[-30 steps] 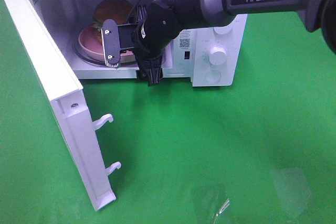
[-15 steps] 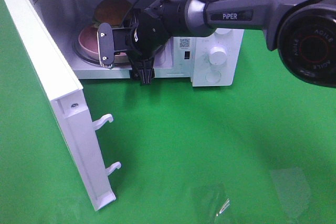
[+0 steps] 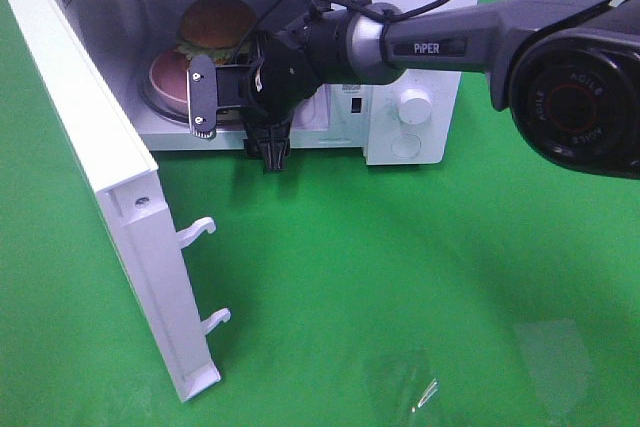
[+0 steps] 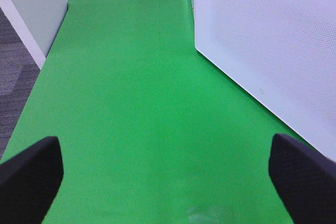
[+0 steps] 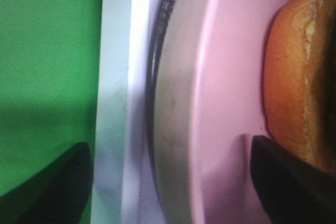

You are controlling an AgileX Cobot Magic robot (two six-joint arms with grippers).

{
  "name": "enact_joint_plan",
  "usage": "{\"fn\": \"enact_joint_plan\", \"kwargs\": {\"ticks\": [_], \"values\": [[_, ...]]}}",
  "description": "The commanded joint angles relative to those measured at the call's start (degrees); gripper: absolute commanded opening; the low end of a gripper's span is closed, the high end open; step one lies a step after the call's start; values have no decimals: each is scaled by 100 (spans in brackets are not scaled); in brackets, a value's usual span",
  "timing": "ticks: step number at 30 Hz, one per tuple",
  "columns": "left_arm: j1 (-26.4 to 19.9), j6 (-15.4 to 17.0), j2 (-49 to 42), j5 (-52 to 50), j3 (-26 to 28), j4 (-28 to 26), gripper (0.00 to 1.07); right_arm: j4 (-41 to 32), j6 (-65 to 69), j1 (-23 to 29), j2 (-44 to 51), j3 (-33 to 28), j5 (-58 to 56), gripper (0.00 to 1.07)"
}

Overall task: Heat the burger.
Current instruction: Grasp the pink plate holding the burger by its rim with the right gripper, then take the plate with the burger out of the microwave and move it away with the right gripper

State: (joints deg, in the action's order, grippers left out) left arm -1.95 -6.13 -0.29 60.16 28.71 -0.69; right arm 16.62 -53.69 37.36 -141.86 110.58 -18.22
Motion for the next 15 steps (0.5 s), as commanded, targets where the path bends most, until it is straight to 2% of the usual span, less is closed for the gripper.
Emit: {"fn": "enact_joint_plan", "kwargs": {"ticks": [1, 2, 4, 5, 6, 7, 8, 15], "values": [[6, 6, -109, -74, -17, -17, 100, -6, 86, -6, 34, 63, 52, 58], [6, 6, -109, -74, -17, -17, 100, -6, 86, -6, 34, 63, 52, 58], [6, 6, -109, -74, -17, -17, 100, -166, 92, -6, 80, 63, 6, 26], [6, 6, -109, -74, -17, -17, 100, -166, 92, -6, 80, 63, 6, 26], [6, 6, -109, -74, -17, -17, 100, -332, 92, 6, 120, 63, 6, 10], [6, 6, -109, -74, -17, -17, 100, -332, 92, 6, 120, 63, 6, 10], [6, 6, -109, -74, -17, -17, 100, -567, 92, 6, 178, 63, 0, 0], [6, 6, -109, -74, -17, -17, 100, -733, 34, 11, 447, 63, -275, 0]]}}
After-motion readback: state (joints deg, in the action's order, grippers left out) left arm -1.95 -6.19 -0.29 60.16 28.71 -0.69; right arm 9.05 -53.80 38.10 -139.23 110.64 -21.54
